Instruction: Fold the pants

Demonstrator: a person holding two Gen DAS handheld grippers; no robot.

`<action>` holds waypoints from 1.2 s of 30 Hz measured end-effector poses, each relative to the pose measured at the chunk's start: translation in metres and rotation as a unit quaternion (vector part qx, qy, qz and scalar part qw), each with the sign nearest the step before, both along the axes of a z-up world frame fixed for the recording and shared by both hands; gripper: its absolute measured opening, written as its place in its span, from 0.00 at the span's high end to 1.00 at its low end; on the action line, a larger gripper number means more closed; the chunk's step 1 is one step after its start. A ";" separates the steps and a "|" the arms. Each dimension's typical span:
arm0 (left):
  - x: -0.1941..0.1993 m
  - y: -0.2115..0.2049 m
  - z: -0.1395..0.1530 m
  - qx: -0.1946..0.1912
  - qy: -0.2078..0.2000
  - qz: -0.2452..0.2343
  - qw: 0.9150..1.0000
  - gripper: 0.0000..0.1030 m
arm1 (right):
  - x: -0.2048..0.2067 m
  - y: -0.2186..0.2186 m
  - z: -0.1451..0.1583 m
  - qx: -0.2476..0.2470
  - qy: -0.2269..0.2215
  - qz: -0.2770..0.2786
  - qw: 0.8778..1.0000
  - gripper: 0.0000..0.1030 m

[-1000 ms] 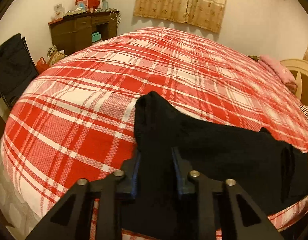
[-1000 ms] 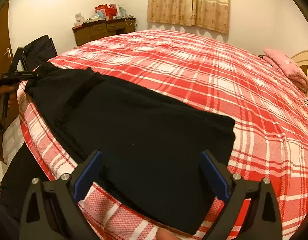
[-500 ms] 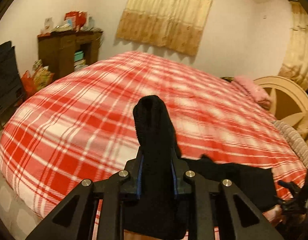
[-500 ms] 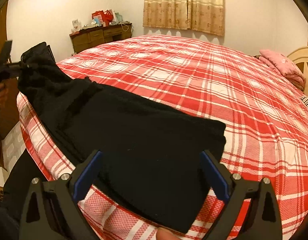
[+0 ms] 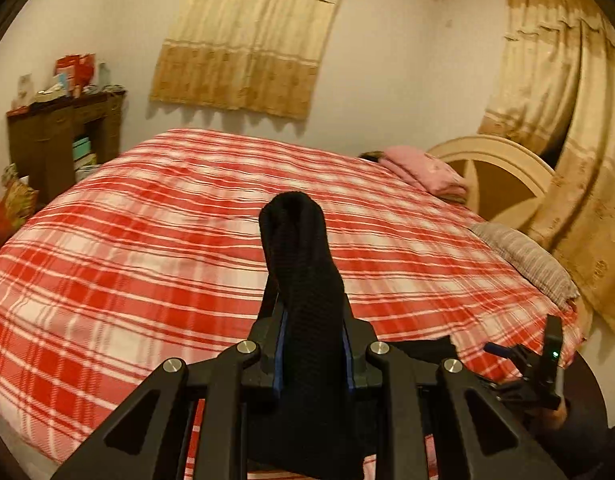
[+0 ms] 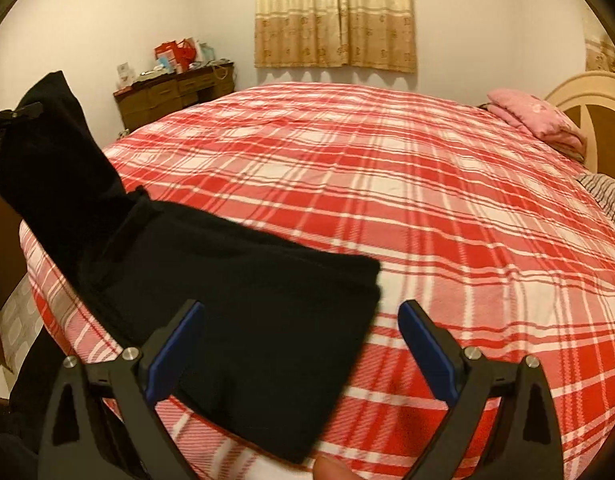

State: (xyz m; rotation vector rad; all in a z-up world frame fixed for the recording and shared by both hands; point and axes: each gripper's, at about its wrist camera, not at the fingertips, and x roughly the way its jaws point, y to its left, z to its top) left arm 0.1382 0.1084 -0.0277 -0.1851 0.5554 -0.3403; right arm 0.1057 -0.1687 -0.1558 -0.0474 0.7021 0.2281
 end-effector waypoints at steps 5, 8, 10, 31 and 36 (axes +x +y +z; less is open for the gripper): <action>0.004 -0.042 -0.002 0.008 0.007 -0.037 0.999 0.79 | 0.003 -0.016 0.004 0.007 -0.001 -0.020 1.000 0.04; 0.008 -0.066 -0.007 0.008 0.013 -0.060 0.998 0.79 | 0.004 -0.023 0.004 0.007 -0.003 -0.027 1.000 0.04; 0.010 -0.083 -0.011 0.008 0.021 -0.076 0.997 0.79 | 0.007 -0.026 0.004 0.006 -0.003 -0.031 0.999 0.04; 0.028 -0.215 -0.101 0.081 0.088 -0.149 0.982 0.78 | 0.024 -0.077 -0.009 0.028 0.019 -0.107 0.994 0.04; 0.009 -0.242 -0.114 0.126 0.074 -0.175 0.974 0.69 | 0.024 -0.078 -0.010 0.026 0.020 -0.109 0.994 0.04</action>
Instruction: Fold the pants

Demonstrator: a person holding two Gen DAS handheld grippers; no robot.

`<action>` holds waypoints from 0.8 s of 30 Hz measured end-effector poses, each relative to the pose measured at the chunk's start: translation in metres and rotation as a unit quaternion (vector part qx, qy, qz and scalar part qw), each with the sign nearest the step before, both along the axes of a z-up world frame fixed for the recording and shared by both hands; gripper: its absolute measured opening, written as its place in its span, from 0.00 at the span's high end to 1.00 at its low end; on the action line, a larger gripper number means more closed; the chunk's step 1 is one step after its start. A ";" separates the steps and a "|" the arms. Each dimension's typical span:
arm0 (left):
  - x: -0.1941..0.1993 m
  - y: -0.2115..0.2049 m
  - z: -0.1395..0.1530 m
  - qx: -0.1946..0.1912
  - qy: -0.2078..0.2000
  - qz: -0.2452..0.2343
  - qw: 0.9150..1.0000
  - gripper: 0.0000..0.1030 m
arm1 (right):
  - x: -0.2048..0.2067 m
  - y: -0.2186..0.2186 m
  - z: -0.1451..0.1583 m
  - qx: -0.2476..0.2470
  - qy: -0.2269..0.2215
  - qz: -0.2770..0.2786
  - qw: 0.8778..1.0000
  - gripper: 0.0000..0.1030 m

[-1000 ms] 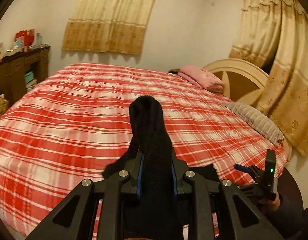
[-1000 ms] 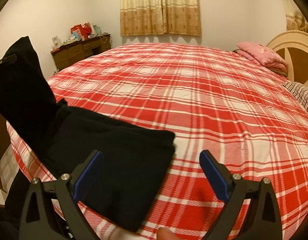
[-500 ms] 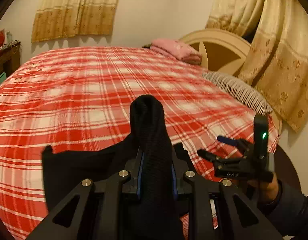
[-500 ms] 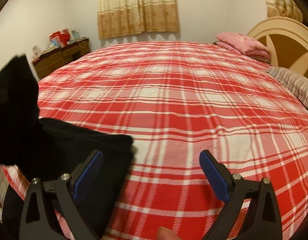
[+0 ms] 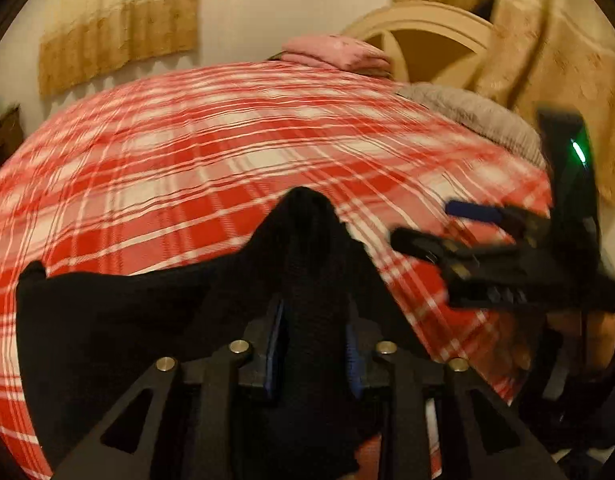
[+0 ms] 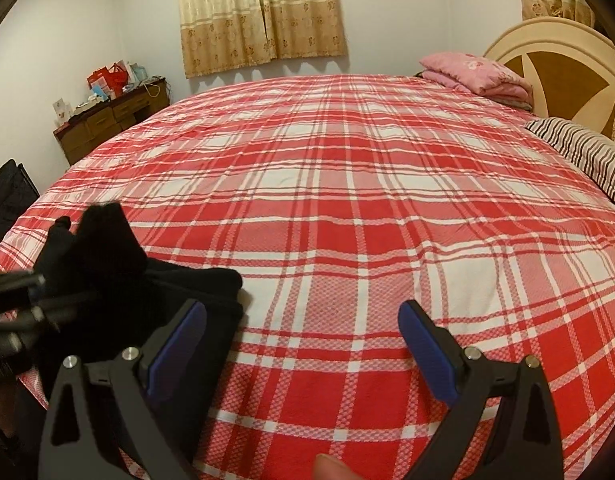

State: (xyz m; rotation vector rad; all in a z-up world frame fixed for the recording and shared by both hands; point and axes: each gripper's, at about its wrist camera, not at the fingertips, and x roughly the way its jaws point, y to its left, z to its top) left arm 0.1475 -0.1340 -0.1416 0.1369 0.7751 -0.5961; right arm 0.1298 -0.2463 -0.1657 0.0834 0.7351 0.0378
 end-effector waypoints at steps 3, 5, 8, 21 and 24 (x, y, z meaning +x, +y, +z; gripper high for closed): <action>-0.014 -0.006 0.008 0.003 -0.021 -0.016 1.000 0.66 | 0.000 -0.005 0.000 0.004 -0.001 -0.008 1.000 0.04; -0.020 -0.003 0.019 -0.013 -0.030 -0.016 0.999 0.65 | 0.001 -0.007 0.000 0.007 -0.002 -0.012 1.000 0.04; -0.028 0.011 0.035 -0.033 -0.051 -0.011 0.998 0.56 | -0.001 -0.011 0.002 0.014 -0.007 -0.020 1.000 0.04; -0.007 0.099 0.002 0.052 -0.067 0.181 0.980 0.23 | -0.035 0.074 0.025 -0.016 -0.064 0.123 0.990 0.00; -0.004 0.104 -0.008 0.055 -0.053 0.190 0.979 0.23 | -0.033 0.090 0.013 -0.053 -0.039 0.138 0.988 0.00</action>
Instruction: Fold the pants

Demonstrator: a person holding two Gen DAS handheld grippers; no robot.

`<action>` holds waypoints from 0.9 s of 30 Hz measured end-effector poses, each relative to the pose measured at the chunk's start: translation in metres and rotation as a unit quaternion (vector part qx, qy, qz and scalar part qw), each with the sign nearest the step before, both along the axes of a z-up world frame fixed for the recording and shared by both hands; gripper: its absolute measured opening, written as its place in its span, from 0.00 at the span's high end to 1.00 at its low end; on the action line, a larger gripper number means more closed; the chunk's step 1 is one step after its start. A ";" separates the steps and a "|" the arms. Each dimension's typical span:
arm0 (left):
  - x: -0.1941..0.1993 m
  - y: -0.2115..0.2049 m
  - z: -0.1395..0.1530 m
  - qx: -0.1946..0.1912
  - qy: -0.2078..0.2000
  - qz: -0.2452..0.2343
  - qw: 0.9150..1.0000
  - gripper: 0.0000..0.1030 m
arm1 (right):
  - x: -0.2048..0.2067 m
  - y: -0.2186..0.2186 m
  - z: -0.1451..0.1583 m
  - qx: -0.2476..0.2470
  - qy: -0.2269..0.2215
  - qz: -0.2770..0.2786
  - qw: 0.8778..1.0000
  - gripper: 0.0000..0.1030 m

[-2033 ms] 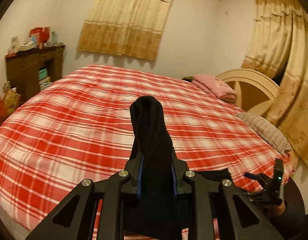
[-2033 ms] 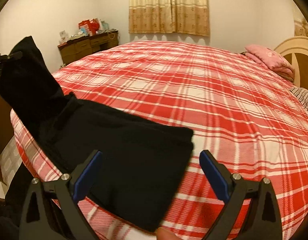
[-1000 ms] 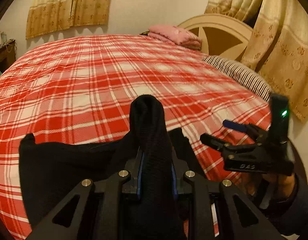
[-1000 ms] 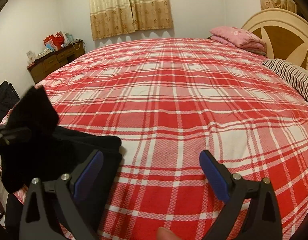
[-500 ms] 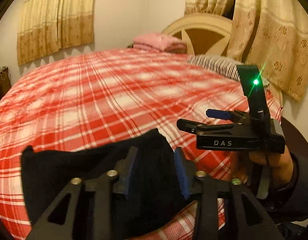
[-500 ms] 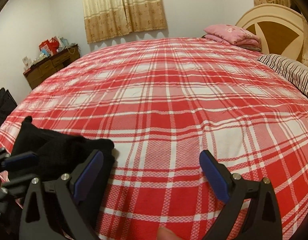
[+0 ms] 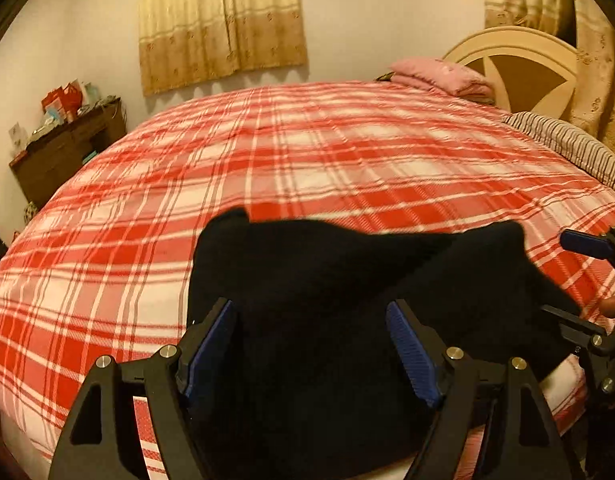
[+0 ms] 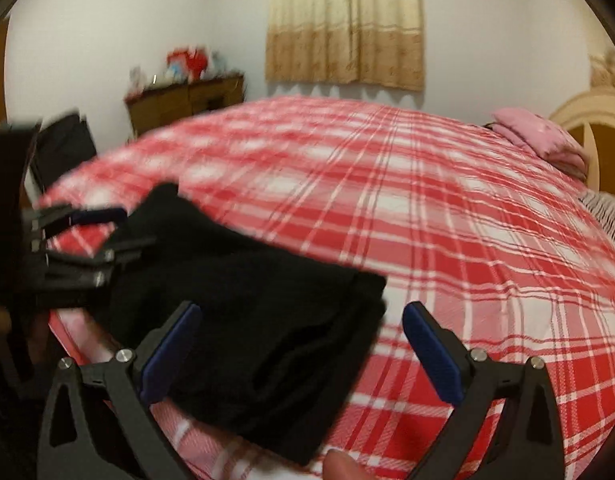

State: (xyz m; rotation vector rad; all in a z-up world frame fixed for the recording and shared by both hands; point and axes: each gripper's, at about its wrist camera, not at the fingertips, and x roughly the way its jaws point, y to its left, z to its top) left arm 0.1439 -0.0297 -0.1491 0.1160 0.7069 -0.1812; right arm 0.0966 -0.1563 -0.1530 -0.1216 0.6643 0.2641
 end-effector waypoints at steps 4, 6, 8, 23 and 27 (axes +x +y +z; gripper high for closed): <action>0.000 -0.001 -0.006 0.007 0.003 -0.003 1.000 0.23 | 0.011 -0.005 -0.015 -0.036 0.031 -0.031 0.998 0.00; 0.000 0.002 -0.007 0.004 0.007 -0.003 1.000 0.23 | 0.014 -0.012 -0.022 -0.040 0.049 -0.042 0.997 0.00; 0.000 0.004 -0.010 0.003 0.010 -0.001 1.000 0.23 | 0.014 -0.016 -0.028 -0.047 0.059 -0.046 0.996 0.00; -0.001 0.013 -0.018 -0.016 0.012 -0.010 1.000 0.23 | 0.007 -0.032 -0.035 -0.025 0.076 -0.052 0.995 0.00; -0.001 0.016 -0.018 -0.025 0.013 -0.010 1.000 0.23 | 0.000 -0.032 -0.016 -0.025 0.043 -0.070 0.996 0.00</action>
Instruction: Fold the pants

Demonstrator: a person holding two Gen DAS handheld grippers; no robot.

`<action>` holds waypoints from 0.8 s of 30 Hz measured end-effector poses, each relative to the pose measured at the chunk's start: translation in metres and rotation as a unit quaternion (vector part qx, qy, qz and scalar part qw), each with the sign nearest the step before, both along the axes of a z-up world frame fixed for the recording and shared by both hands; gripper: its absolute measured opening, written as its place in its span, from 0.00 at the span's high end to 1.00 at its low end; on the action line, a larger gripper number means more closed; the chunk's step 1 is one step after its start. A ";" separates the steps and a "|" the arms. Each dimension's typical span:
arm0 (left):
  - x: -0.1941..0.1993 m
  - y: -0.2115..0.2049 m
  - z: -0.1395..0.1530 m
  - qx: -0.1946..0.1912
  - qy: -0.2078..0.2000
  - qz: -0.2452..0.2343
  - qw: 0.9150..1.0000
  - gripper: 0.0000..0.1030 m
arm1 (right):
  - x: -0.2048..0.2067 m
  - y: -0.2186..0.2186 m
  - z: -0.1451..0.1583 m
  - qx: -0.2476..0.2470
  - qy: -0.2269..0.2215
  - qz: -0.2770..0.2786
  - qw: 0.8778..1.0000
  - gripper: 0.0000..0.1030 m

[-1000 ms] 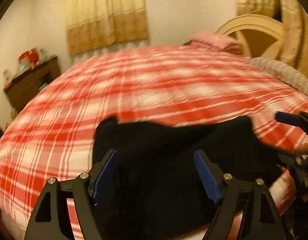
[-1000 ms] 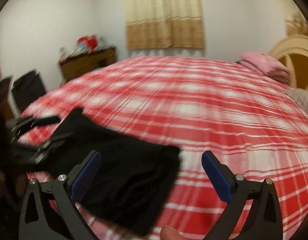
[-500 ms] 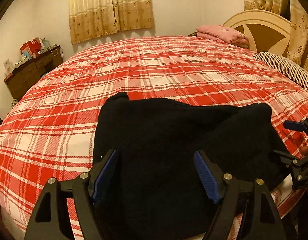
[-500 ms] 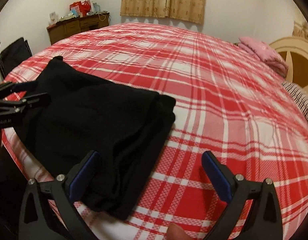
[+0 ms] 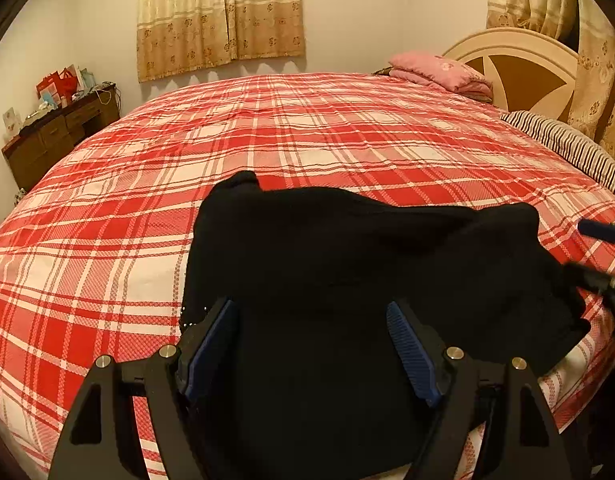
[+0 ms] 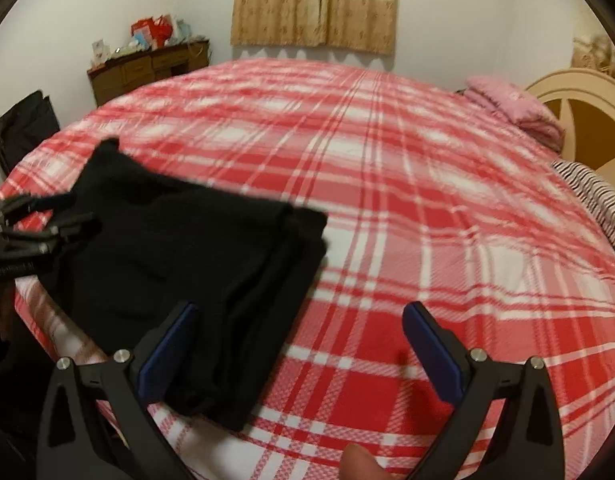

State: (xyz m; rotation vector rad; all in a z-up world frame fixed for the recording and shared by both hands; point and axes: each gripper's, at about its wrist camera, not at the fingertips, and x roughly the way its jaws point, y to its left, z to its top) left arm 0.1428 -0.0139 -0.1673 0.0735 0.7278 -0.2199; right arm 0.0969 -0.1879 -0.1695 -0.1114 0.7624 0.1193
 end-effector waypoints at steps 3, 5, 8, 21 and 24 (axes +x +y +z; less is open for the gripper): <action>-0.001 -0.001 0.001 0.002 0.000 -0.001 1.000 0.23 | 0.007 0.002 0.014 0.017 -0.015 -0.005 1.000 0.02; -0.003 0.000 0.001 0.002 0.000 -0.001 1.000 0.23 | 0.016 0.008 0.020 0.022 -0.019 -0.004 1.000 0.09; -0.006 0.000 0.000 0.003 -0.001 -0.001 1.000 0.23 | 0.036 0.020 0.017 0.028 -0.008 0.013 0.999 0.17; -0.039 0.040 0.002 0.002 -0.032 0.051 0.998 0.21 | 0.047 0.021 0.021 0.013 0.028 0.013 0.999 0.20; -0.041 0.055 -0.007 -0.021 -0.011 0.062 0.998 0.21 | 0.060 0.056 0.047 0.036 0.005 0.064 0.997 0.19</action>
